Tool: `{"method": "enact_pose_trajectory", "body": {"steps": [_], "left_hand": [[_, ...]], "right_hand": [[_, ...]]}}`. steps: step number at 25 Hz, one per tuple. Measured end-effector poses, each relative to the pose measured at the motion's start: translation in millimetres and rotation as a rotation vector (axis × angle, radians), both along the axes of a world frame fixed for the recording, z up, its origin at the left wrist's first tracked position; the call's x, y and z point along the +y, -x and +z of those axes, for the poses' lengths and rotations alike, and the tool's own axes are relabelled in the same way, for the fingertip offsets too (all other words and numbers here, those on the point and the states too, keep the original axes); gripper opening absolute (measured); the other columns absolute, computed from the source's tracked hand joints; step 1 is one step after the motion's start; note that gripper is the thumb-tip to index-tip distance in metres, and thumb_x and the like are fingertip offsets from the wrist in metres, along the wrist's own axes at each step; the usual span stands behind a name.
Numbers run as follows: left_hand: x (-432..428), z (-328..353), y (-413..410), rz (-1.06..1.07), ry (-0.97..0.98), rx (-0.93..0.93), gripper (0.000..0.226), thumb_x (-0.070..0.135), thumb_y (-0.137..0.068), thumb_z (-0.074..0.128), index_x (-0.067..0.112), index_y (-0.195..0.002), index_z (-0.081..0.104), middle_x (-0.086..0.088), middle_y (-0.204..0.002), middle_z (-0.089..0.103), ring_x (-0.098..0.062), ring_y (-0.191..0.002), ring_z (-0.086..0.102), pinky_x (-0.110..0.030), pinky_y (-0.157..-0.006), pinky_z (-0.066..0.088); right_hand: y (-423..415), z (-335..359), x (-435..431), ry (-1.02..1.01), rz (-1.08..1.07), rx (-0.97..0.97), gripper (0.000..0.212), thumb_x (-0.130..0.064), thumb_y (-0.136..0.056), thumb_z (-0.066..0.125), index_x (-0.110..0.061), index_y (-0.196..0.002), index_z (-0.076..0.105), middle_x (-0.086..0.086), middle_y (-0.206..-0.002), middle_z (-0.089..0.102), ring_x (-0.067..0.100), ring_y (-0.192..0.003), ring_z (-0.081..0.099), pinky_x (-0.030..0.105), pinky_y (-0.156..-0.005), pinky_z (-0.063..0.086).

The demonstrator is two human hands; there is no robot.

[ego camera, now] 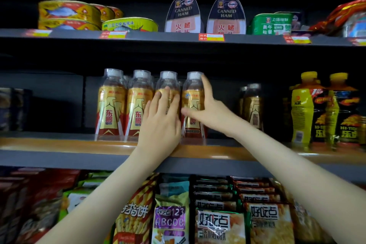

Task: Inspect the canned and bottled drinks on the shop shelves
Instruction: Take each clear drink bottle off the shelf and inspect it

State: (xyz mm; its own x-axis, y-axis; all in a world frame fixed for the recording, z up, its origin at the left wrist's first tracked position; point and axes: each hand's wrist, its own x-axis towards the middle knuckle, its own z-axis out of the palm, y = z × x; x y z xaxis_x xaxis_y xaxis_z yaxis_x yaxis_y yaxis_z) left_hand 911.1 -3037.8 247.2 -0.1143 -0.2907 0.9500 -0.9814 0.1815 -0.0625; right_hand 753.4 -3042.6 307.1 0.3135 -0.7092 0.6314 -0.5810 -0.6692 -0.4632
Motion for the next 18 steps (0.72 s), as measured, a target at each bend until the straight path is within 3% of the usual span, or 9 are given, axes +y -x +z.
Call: {"method": "enact_pose_trajectory", "body": {"steps": [2, 4, 7, 9, 11, 14, 16, 18], "left_hand": [[5.9, 1.6, -2.3, -0.045, -0.048, 0.002, 0.057, 0.031, -0.095, 0.026, 0.009, -0.145, 0.041, -0.017, -0.154, 0.032, -0.035, -0.142, 0.03, -0.053, -0.113, 0.031], [14.1, -2.9, -5.8, -0.213, -0.075, 0.034, 0.06, 0.044, -0.097, 0.024, 0.018, -0.151, 0.029, -0.01, -0.159, 0.022, -0.02, -0.147, 0.013, -0.044, -0.119, 0.017], [37.5, -18.2, -4.6, -0.494, -0.149, 0.078, 0.06, 0.056, -0.097, 0.03, 0.039, -0.151, 0.012, 0.004, -0.161, 0.014, 0.0, -0.144, 0.003, -0.027, -0.118, 0.008], [52.7, -23.4, 8.6, -0.644, -0.206, 0.153, 0.058, 0.053, -0.098, 0.038, 0.051, -0.146, 0.005, 0.011, -0.16, 0.012, 0.003, -0.145, 0.004, -0.018, -0.113, 0.008], [68.4, -22.7, 29.5, -0.784, -0.218, 0.212, 0.06, 0.046, -0.099, 0.042, 0.051, -0.146, 0.006, 0.014, -0.16, 0.014, 0.002, -0.145, 0.008, -0.014, -0.111, 0.011], [100.6, -21.4, 64.2, -1.031, -0.213, 0.26, 0.067, 0.039, -0.098, 0.048, 0.042, -0.148, 0.004, 0.024, -0.155, 0.017, 0.006, -0.143, 0.014, -0.012, -0.113, 0.018], [125.1, -29.4, 85.1, -1.175, -0.254, 0.294, 0.079, 0.036, -0.093, 0.056, 0.04, -0.147, -0.002, 0.017, -0.156, 0.023, 0.005, -0.141, 0.022, -0.016, -0.113, 0.027], [149.9, -46.8, 102.4, -1.242, -0.32, 0.394, 0.084, 0.036, -0.087, 0.065, 0.044, -0.143, 0.003, 0.011, -0.149, 0.038, 0.007, -0.131, 0.04, -0.015, -0.103, 0.04]], "right_hand": [[-6.4, -5.8, 0.5, 0.035, -0.026, -0.038, 0.113, -0.032, -0.082, 0.074, -0.045, -0.145, -0.019, 0.01, -0.134, 0.055, 0.019, -0.098, 0.063, 0.031, -0.085, 0.05], [-1.2, -8.5, 9.6, 0.076, -0.044, -0.12, 0.116, -0.026, -0.079, 0.077, -0.039, -0.148, -0.015, 0.008, -0.133, 0.056, 0.014, -0.094, 0.061, 0.026, -0.081, 0.048], [16.9, -17.6, 32.8, 0.242, -0.1, -0.152, 0.112, -0.025, -0.079, 0.078, -0.037, -0.151, -0.007, 0.003, -0.144, 0.046, 0.012, -0.112, 0.056, 0.029, -0.097, 0.045], [32.0, -20.4, 56.8, 0.345, -0.112, -0.161, 0.106, -0.024, -0.081, 0.076, -0.041, -0.15, -0.002, -0.004, -0.155, 0.029, 0.006, -0.133, 0.037, 0.027, -0.108, 0.033], [47.0, -22.7, 83.7, 0.44, -0.124, -0.165, 0.104, -0.023, -0.081, 0.075, -0.048, -0.146, -0.002, -0.008, -0.156, 0.025, 0.003, -0.136, 0.029, 0.02, -0.106, 0.028], [65.9, -33.9, 127.7, 0.501, -0.126, -0.178, 0.105, -0.02, -0.079, 0.078, -0.054, -0.145, 0.003, -0.022, -0.15, 0.029, -0.006, -0.131, 0.034, 0.011, -0.103, 0.033], [77.2, -55.2, 153.6, 0.479, -0.117, -0.173, 0.104, -0.016, -0.077, 0.079, -0.056, -0.141, 0.008, -0.033, -0.14, 0.03, -0.024, -0.121, 0.033, -0.001, -0.095, 0.032], [90.6, -86.8, 174.9, 0.41, -0.09, -0.163, 0.098, -0.012, -0.078, 0.077, -0.056, -0.141, 0.015, -0.028, -0.135, 0.037, -0.028, -0.115, 0.037, -0.003, -0.091, 0.034]]}}
